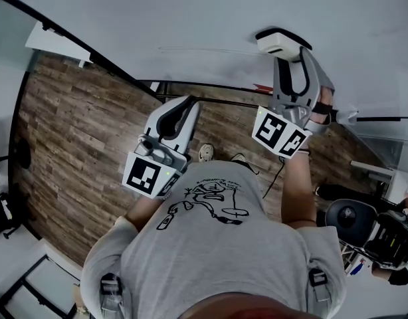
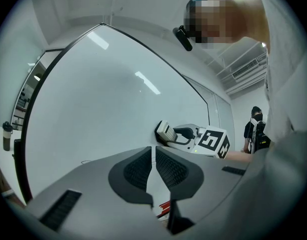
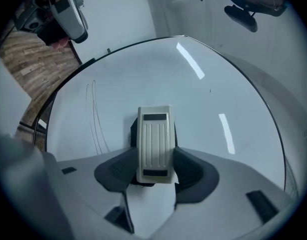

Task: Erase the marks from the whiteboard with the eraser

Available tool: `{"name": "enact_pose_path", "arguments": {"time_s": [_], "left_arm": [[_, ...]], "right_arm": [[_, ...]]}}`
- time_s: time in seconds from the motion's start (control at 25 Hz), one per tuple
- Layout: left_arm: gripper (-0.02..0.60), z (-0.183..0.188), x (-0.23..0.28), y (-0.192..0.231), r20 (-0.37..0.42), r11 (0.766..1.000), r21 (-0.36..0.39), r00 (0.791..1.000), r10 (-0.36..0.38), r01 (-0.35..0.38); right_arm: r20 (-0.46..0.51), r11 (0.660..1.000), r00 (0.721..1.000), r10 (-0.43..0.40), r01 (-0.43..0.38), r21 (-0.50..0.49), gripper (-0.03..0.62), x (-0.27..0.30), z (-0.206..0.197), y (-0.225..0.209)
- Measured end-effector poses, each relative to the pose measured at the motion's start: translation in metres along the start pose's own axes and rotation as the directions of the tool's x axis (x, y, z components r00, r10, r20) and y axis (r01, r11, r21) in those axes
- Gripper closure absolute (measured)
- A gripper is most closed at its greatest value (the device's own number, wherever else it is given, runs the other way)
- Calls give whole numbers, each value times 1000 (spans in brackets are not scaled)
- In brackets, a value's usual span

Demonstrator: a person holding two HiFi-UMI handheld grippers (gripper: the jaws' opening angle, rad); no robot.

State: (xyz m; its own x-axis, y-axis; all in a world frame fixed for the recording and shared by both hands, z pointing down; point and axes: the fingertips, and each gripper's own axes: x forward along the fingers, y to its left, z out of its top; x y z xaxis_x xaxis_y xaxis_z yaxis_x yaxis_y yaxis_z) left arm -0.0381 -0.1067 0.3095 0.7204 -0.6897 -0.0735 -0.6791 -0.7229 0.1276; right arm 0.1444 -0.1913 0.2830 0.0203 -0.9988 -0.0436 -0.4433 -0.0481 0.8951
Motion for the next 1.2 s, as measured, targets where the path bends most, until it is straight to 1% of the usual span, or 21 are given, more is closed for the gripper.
{"name": "enact_pose_path", "arguments": {"time_s": [0.48, 0.6, 0.8, 1.04, 1.2], "left_arm": [[541, -1, 6, 7, -4, 1000, -1, 1000, -6, 6], [541, 0, 9, 8, 11, 1000, 6, 1000, -8, 7], [541, -3, 12, 4, -8, 1000, -2, 1000, -13, 13], [541, -3, 12, 5, -8, 1000, -1, 1000, -9, 9], [541, -1, 12, 7, 13, 1000, 5, 1000, -3, 3]], "right_arm": [[5, 998, 998, -56, 56, 2, 362, 5, 2, 6], [9, 998, 998, -62, 62, -2, 362, 5, 1, 8], [16, 998, 998, -56, 56, -9, 362, 4, 0, 16], [24, 999, 999, -48, 48, -10, 362, 5, 1, 25], [27, 1000, 999, -23, 24, -14, 362, 6, 1, 40]]}}
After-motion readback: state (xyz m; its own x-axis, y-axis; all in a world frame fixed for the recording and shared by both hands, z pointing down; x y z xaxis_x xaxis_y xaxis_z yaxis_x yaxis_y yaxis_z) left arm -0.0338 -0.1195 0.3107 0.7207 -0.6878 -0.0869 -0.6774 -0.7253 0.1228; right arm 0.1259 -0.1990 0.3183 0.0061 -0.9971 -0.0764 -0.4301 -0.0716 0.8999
